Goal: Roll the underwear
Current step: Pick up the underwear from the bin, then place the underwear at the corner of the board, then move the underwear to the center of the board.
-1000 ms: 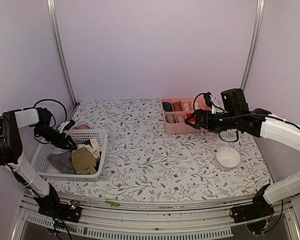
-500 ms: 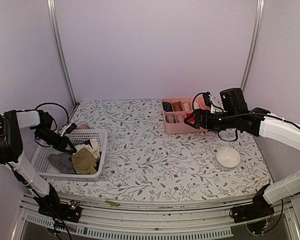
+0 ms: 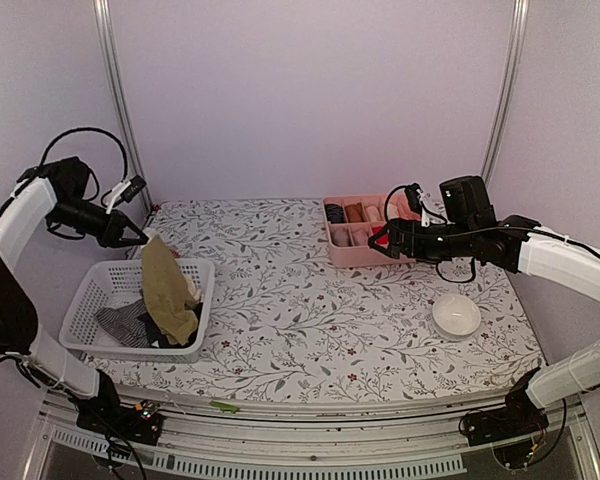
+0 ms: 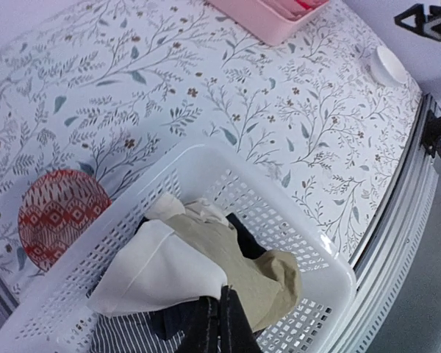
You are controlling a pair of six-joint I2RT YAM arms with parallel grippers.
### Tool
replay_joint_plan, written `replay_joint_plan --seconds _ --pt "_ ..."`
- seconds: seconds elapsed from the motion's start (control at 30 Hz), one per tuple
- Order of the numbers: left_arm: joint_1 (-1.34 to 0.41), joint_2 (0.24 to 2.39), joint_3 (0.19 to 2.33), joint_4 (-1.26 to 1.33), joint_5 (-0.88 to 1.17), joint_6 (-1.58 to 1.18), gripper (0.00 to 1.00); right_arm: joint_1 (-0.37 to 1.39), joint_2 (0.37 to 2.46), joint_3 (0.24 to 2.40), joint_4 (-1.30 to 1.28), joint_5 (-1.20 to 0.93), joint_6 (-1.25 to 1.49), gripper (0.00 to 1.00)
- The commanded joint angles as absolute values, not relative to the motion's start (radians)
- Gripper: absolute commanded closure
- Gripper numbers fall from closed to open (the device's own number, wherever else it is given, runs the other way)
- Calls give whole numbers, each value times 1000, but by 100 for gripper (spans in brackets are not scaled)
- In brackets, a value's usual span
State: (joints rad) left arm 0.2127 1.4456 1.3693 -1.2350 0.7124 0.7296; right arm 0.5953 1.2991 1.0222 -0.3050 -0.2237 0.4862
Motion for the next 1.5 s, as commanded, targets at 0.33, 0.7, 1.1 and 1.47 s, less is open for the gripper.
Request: replay_joint_plan --seconds 0.33,0.7,1.1,1.47 --pt "-288 1463 1946 -1235 894 574 100 594 1181 992 -285 -204 483 1" --pt "-601 1603 2071 -1176 1085 756 100 594 1069 929 -339 -138 535 1" --pt "-283 1357 1174 -656 702 853 11 600 1111 853 -411 -246 558 13" --pt "-309 1319 1144 -721 740 868 12 859 1492 962 -271 -436 530 30"
